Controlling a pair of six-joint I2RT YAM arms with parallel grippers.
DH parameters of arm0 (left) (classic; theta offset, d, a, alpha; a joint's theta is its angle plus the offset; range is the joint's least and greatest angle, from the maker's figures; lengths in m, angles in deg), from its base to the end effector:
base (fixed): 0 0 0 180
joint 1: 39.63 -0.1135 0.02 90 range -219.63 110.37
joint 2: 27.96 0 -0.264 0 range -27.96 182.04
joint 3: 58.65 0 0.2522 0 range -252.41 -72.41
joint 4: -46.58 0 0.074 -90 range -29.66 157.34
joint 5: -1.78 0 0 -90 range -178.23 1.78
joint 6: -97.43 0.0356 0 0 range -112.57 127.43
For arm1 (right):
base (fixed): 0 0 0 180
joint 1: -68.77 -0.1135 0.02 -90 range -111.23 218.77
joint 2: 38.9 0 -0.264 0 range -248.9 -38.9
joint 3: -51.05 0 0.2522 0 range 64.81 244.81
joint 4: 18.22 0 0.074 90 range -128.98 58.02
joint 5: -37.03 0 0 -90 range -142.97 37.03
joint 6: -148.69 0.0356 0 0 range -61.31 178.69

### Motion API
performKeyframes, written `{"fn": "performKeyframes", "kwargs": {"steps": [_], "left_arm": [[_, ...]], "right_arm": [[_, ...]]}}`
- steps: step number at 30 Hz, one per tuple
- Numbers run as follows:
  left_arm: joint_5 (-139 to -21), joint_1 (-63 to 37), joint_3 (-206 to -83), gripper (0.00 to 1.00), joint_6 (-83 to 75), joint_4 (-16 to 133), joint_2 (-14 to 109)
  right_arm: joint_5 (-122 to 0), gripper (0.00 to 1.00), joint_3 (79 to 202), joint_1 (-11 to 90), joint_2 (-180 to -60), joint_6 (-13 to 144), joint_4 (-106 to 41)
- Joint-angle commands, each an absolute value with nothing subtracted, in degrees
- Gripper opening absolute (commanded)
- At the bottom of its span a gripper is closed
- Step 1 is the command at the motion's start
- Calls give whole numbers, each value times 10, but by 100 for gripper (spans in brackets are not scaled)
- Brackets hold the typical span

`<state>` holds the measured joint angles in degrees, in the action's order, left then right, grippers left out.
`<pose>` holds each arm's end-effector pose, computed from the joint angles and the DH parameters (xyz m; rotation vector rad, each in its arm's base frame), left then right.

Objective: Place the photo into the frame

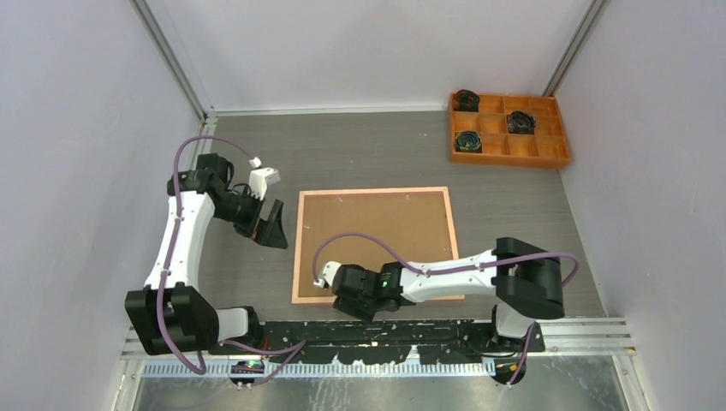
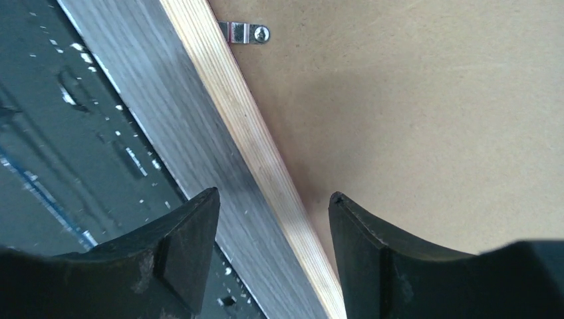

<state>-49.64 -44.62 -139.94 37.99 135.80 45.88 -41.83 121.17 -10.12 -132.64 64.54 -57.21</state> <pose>0.2123 -0.0037 0.2990 0.6594 2.6007 -0.8350 0.0681 0.3111 0.1792 -1.5263 2.1669 0.2442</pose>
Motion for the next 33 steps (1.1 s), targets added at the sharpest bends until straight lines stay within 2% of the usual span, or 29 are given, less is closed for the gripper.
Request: {"fn": "performKeyframes", "kwargs": {"steps": [1,5,8,12,18,23,28,33], "left_arm": [[-498,-446,-1394,100,391,1346,431],[-511,-446,-1375,100,403,1311,415],[-508,-446,-1357,100,407,1282,387],[-473,-446,-1321,100,434,1252,350],[-474,-446,-1269,100,484,1214,303],[-477,-446,-1231,100,576,1202,272],[-476,-446,-1224,100,694,1193,236],[-472,-446,-1220,100,791,1230,211]], "right_arm": [[-401,65,1222,-99,-1356,622,-532],[-402,57,1218,-98,-1378,629,-513],[-402,43,1226,-94,-1394,641,-513],[-406,31,1233,-89,-1411,653,-513],[-415,21,1246,-75,-1412,670,-516],[-440,8,1281,-50,-1387,674,-537],[-456,1,1334,-33,-1370,678,-569],[-467,1,1397,-26,-1365,671,-609]]}}
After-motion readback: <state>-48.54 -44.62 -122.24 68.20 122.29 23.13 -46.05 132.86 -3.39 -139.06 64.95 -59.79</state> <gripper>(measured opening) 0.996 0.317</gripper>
